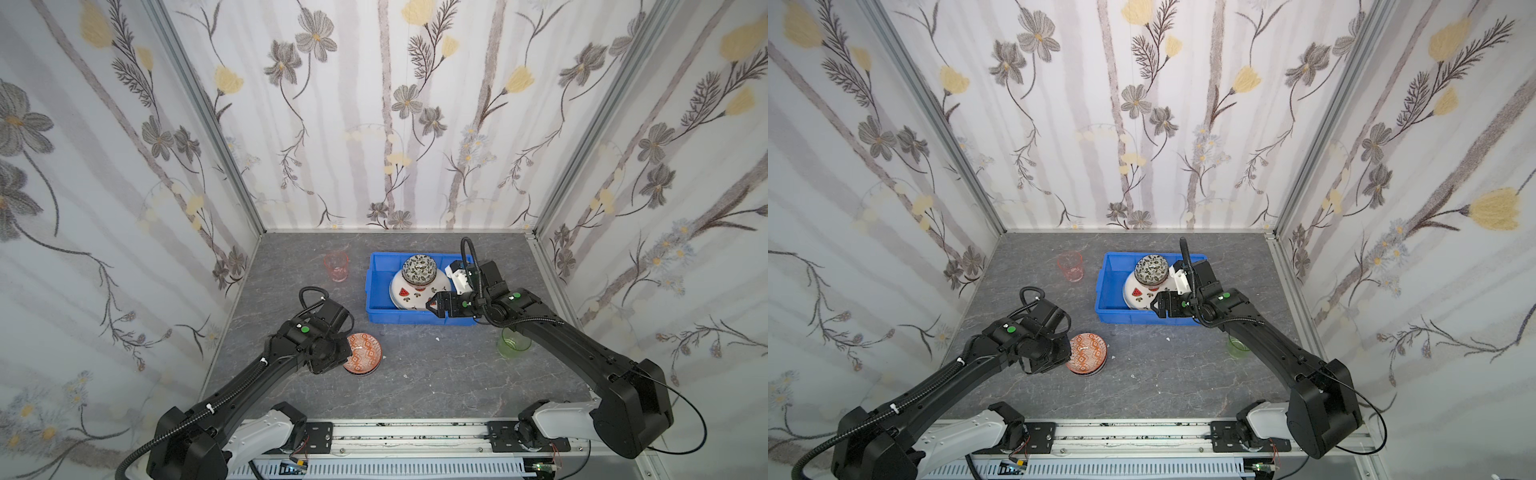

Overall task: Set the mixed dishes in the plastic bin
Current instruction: 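Grasp the rim of the top orange-patterned bowl with the left gripper and lift it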

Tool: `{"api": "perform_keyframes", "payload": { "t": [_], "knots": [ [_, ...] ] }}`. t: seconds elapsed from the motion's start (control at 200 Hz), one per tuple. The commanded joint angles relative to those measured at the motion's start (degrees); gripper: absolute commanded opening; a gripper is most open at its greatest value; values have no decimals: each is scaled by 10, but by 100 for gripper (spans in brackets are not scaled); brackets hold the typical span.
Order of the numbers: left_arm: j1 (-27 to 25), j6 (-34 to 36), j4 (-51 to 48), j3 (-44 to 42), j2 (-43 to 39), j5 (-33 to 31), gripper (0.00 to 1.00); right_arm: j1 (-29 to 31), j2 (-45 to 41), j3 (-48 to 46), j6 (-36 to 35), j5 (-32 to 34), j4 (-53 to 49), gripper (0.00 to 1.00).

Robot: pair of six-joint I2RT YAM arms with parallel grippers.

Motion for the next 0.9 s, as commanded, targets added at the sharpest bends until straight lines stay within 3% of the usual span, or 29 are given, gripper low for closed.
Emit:
{"api": "perform_keyframes", "payload": {
  "t": [0.0,0.894],
  "knots": [
    [-1,6,7,-4,1,-6,17,1,7,5,-8,-9,22,88],
    [-1,6,13,-10,-11,-10,1,2,13,21,-10,-18,13,84]
  ]
}}
